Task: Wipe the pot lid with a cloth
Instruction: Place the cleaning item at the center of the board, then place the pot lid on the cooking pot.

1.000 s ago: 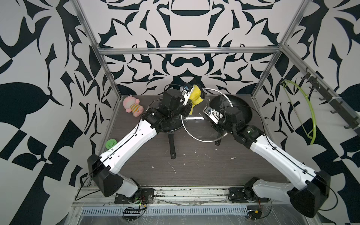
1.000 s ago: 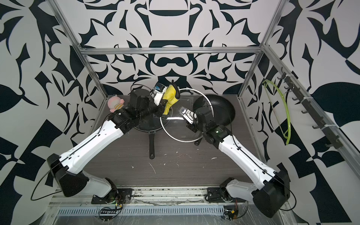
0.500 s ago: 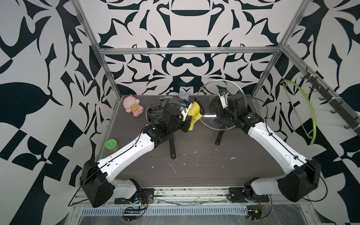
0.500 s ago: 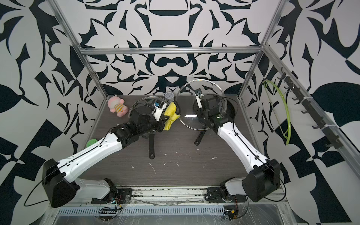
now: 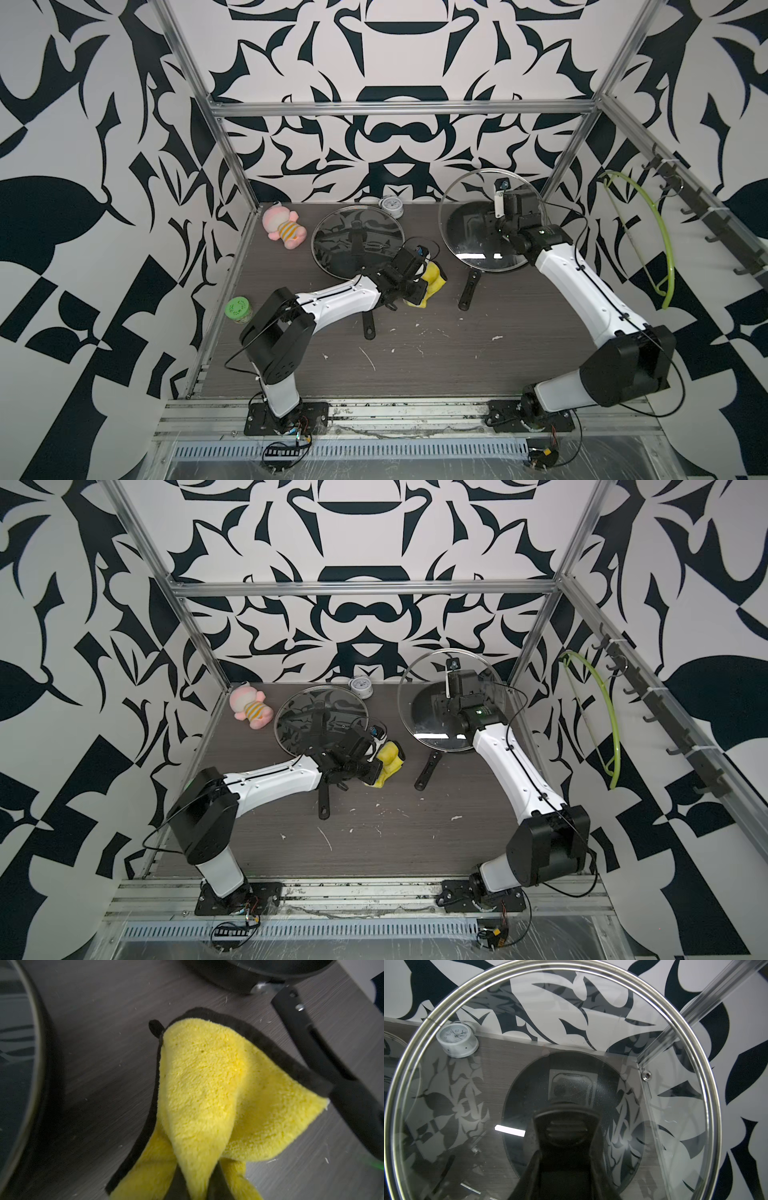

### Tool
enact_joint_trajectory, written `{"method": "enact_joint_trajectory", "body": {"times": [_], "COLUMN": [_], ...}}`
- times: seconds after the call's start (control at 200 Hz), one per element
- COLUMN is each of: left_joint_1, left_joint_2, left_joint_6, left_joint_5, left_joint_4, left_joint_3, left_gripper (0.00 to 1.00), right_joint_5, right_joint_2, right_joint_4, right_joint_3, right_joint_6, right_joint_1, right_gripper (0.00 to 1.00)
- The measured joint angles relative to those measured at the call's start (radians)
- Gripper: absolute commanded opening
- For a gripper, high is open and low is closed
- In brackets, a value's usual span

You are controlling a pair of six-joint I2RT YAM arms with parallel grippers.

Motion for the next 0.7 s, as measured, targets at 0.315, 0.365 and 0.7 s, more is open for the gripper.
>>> {"method": "enact_joint_trajectory", "body": {"times": [0.315,0.365,0.7], "left_joint_1": [0.002,0.003,0.006], "left_joint_2": [0.096,0.094,-0.090], "left_joint_6": [-0.021,-0.034,-0.002], "left_joint_5": [0.031,0.035,0.035], "left_joint_4": [-0.003,0.000,0.050], "left_joint_3": [0.031,0.031,-0.036], "left_gripper": [0.80,0.92,0.99], "right_joint_5": [-0.044,-0.049,-0.057], "right_joint_2": [0.026,0.026,0.117], "right_joint_4": [-0.048,-0.052,-0.082], "right_joint_3": [0.001,0.002,0.067], "right_joint_6": [0.038,0.042,0.060], "right_joint_1": [-0.029,-0.033,-0.070], "right_gripper": [0.00,0.00,0.00]}}
